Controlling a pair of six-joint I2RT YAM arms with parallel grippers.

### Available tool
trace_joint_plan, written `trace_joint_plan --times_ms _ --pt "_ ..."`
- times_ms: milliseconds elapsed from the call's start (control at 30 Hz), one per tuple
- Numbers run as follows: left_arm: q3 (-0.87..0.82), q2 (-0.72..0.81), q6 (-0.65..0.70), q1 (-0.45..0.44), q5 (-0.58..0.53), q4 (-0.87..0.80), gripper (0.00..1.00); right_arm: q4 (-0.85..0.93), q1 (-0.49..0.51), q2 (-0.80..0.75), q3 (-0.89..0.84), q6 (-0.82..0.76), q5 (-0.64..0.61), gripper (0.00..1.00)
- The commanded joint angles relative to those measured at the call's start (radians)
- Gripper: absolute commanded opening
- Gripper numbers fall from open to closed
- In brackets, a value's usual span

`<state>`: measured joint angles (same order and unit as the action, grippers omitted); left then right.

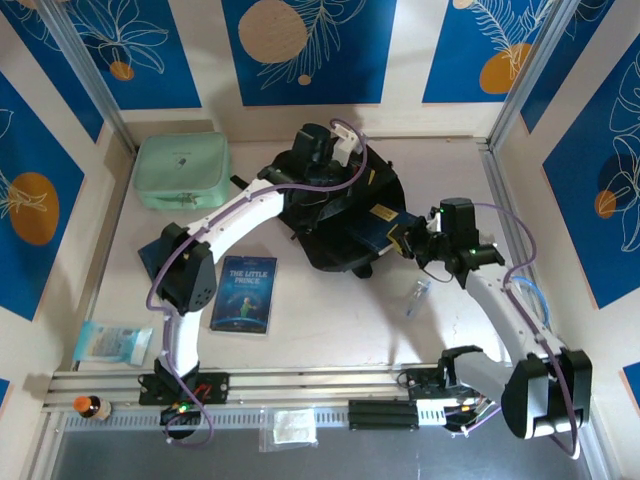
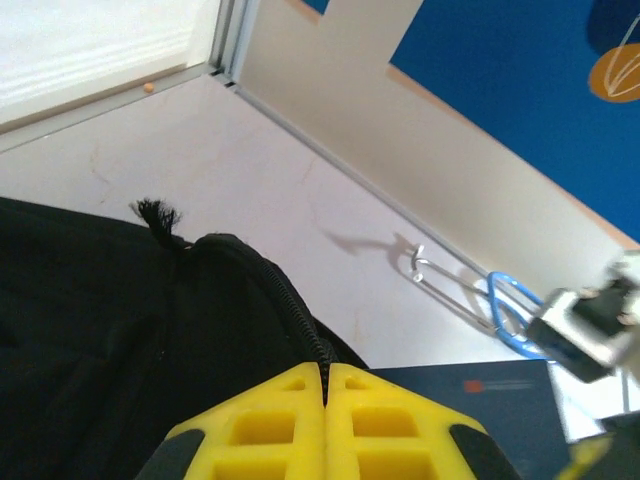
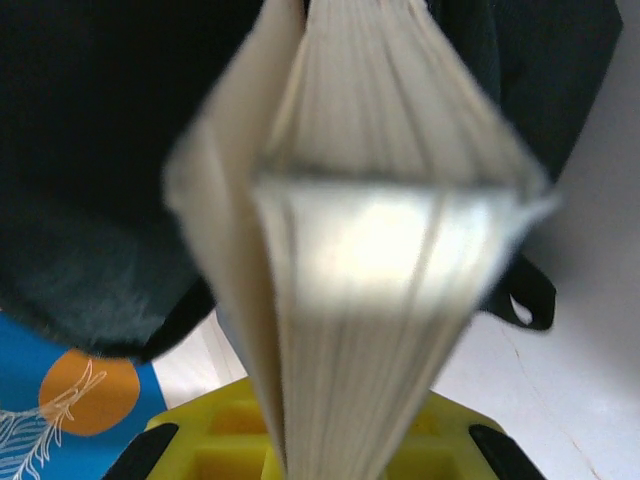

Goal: Pack books, pencil case, and school supplies into a backpack

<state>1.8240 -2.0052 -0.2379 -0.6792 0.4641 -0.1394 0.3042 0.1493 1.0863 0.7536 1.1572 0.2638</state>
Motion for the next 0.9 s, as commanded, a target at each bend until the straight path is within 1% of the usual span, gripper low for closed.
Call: trace_joint_plan --times_ms 0,67,167,300,400,433,533,733,867 --pt "-0.003 0.074 -0.02 -0.004 0.087 0.134 0.0 -0.282 0.017 0.032 -0.013 0.089 0.001 0.05" --pt "-0.007 0.076 -0.032 -0.005 0.094 0.144 0.0 -0.38 0.02 0.069 -0.021 0.135 0.025 0.05" --pt "-0.01 0.072 -0.046 -0.005 0.1 0.154 0.0 -0.483 0.04 0.097 -0.028 0.159 0.034 0.05" --pt "-0.014 0.066 -0.058 -0.006 0.105 0.161 0.0 -0.51 0.063 0.106 -0.034 0.124 -0.019 0.05" --pt "-0.019 0.067 -0.067 -0.005 0.107 0.166 0.0 -0.566 0.064 0.153 -0.042 0.107 -0.022 0.05" --pt "-0.02 0.068 -0.067 -0.005 0.108 0.166 0.0 -0.598 0.065 0.182 -0.044 0.099 -0.017 0.05" --pt "-0.025 0.068 -0.075 -0.005 0.104 0.169 0.0 -0.605 0.082 0.278 0.0 0.081 -0.033 0.05" --pt "-0.027 0.049 -0.099 -0.005 0.07 0.166 0.0 -0.602 0.118 0.509 0.121 0.095 -0.143 0.05" --pt "-0.017 0.035 -0.097 -0.003 0.05 0.148 0.0 -0.621 0.145 0.63 0.198 0.127 -0.183 0.05"
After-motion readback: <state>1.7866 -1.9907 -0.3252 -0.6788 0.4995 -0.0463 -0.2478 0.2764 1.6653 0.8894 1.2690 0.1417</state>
